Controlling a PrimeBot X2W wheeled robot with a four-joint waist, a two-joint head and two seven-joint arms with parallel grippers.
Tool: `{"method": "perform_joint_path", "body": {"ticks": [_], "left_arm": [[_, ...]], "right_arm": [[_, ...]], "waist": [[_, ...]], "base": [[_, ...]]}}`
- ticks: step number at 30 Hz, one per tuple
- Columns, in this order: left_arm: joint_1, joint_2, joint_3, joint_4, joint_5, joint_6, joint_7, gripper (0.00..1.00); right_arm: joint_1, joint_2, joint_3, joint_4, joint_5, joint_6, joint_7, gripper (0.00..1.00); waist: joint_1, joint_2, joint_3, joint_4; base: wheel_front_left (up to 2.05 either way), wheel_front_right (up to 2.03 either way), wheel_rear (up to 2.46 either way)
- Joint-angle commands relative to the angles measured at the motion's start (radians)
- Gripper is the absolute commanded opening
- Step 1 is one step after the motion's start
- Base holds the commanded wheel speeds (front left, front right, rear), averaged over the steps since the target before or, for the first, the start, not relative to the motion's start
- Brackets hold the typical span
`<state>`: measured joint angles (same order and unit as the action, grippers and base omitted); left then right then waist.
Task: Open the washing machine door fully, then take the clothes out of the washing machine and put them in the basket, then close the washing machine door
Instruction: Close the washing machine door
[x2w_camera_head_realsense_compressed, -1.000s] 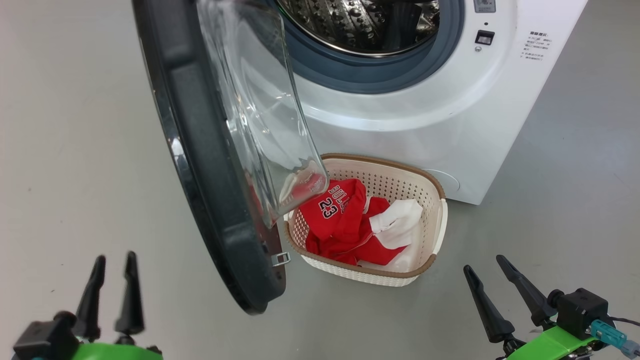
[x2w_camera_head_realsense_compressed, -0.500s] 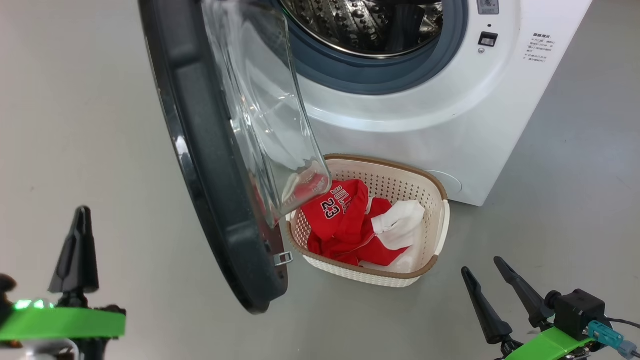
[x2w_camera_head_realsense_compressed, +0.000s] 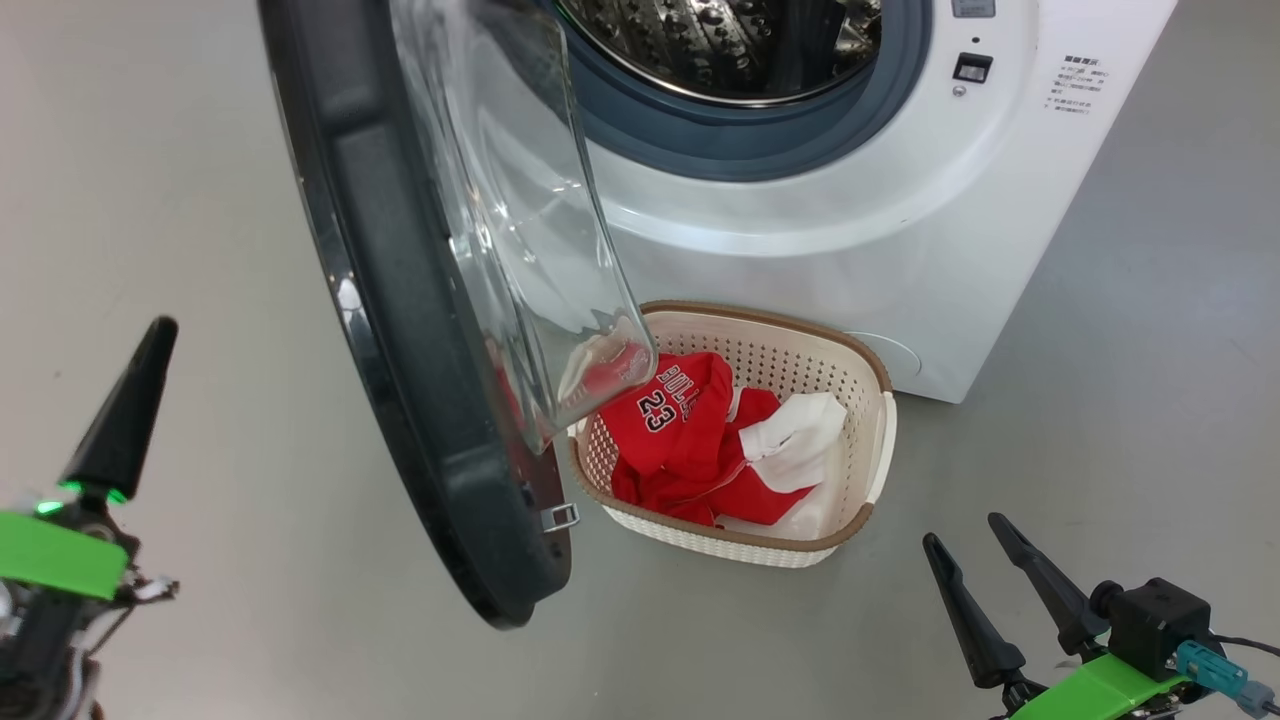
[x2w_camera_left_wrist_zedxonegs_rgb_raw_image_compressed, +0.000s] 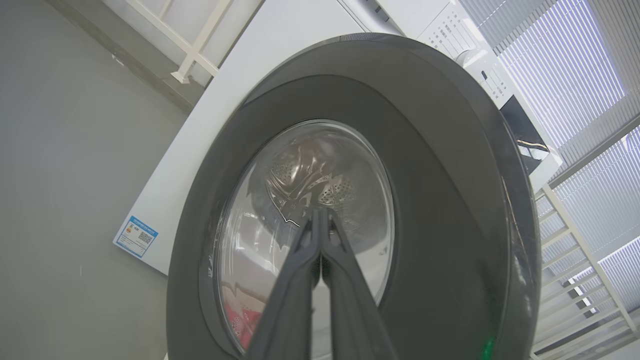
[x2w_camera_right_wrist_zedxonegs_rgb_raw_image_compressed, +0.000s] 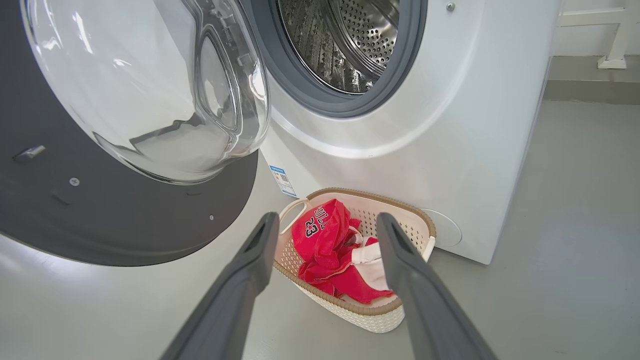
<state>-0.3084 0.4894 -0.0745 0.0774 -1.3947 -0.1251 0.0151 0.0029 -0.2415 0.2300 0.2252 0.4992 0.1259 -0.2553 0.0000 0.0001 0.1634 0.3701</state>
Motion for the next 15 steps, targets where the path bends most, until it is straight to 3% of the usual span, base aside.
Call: {"method": "perform_joint_path", "body": {"ticks": [1, 8, 15], "left_arm": [[-0.056, 0.076, 0.038, -0.045, -0.055, -0.005, 0.037, 0.0], [-0.088, 0.123, 0.015, -0.084, -0.174, -0.006, 0.161, 0.0], [-0.117, 0.131, -0.005, -0.143, -0.242, -0.006, 0.282, 0.0]], "right_arm": [[-0.015, -0.012, 0.018, -0.021, -0.001, 0.005, -0.006, 1.0], [-0.021, -0.013, 0.019, -0.022, -0.001, 0.005, -0.006, 1.0], [-0.026, -0.007, 0.021, -0.022, -0.001, 0.005, -0.006, 1.0]], "waist": [[0.0, -0.0001, 0.004, -0.005], [0.0, -0.0001, 0.013, -0.016], [0.0, -0.0001, 0.019, -0.034]], "base": [[0.0, 0.0, 0.0], [0.0, 0.0, 0.0], [0.0, 0.0, 0.0]]}}
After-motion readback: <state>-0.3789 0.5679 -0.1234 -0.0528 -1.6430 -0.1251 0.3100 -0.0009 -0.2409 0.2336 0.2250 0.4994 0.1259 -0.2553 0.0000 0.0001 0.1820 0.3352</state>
